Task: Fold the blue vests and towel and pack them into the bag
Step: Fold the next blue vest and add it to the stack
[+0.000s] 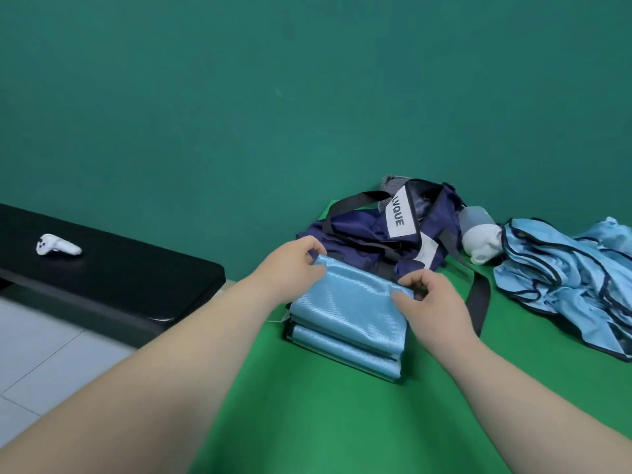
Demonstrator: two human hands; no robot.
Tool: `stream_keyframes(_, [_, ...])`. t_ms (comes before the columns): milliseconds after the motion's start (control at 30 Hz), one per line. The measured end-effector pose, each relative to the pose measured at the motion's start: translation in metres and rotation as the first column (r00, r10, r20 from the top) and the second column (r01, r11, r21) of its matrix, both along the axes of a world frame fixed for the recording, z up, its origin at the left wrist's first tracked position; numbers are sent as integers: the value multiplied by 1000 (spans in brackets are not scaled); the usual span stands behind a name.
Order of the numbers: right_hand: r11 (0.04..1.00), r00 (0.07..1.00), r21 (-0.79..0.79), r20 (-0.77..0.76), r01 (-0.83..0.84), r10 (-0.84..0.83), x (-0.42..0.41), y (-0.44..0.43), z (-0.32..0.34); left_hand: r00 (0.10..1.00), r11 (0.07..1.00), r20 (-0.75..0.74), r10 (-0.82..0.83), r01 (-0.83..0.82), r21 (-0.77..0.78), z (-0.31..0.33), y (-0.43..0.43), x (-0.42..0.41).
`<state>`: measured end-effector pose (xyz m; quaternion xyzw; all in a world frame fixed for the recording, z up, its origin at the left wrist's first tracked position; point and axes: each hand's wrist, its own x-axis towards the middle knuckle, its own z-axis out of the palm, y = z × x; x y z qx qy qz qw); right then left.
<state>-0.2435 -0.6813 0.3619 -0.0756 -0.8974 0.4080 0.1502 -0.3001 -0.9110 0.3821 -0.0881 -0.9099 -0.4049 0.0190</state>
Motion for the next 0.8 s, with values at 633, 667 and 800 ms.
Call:
stream_keyframes(633, [611, 887, 671, 158, -419, 435, 18, -15, -9, 879, 934, -428, -212, 54, -352, -29, -14, 35])
stream_keyframes(667, [618, 885, 662, 159, -424, 438, 18, -14, -11, 886, 941, -435, -161, 4, -340, -27, -12, 36])
stream_keyframes(800, [723, 897, 558, 96, -407, 431, 18, -9, -18, 940, 945, -328, -91, -23, -325, -22, -9, 38])
